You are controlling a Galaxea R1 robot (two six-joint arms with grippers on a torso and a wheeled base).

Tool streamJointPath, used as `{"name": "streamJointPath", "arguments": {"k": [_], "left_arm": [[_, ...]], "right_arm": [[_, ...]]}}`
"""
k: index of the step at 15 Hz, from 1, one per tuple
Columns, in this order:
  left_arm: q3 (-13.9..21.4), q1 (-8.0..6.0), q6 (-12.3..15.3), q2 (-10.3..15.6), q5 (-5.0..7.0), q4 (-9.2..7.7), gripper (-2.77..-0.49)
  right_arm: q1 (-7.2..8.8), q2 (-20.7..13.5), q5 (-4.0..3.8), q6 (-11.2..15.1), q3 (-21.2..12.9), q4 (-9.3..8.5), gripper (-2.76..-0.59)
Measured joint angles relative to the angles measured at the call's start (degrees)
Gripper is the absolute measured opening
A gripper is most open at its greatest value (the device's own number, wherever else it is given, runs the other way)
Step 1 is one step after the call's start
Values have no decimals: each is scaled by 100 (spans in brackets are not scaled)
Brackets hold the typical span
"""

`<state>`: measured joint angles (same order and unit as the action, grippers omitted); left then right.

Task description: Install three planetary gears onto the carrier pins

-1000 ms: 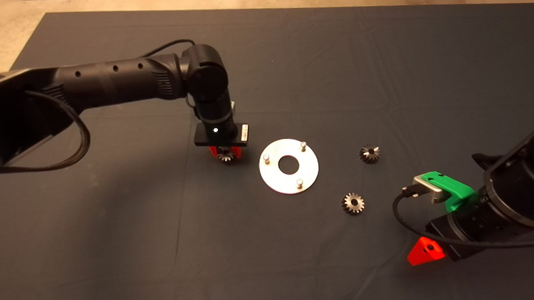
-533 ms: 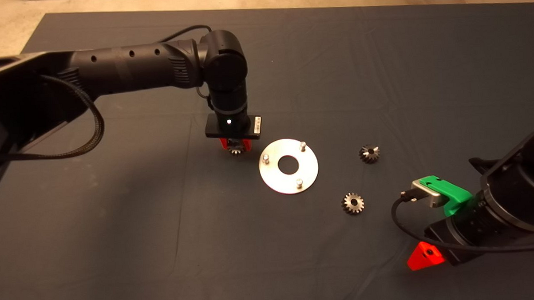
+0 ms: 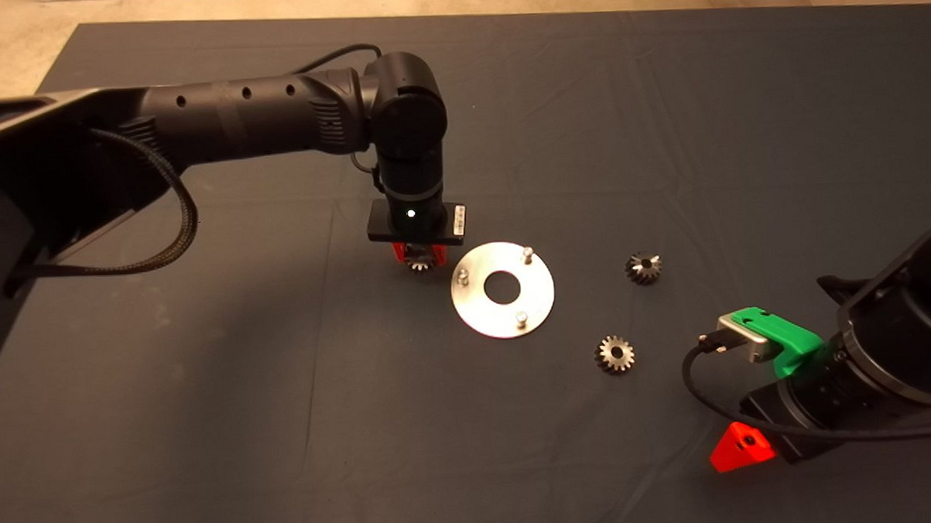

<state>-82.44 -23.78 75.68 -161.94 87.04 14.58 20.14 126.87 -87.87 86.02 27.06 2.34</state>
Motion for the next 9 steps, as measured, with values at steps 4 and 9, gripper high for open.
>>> {"name": "streamJointPath", "arguments": {"k": [4,9], "left_arm": [[0,-154,9,-82,4,2,-235],[0,-184,1,-157,0,-2,-235]], "right_arm": [[0,0,-2,0,0,0,-62],[0,0,-2,0,0,0,-62]]}}
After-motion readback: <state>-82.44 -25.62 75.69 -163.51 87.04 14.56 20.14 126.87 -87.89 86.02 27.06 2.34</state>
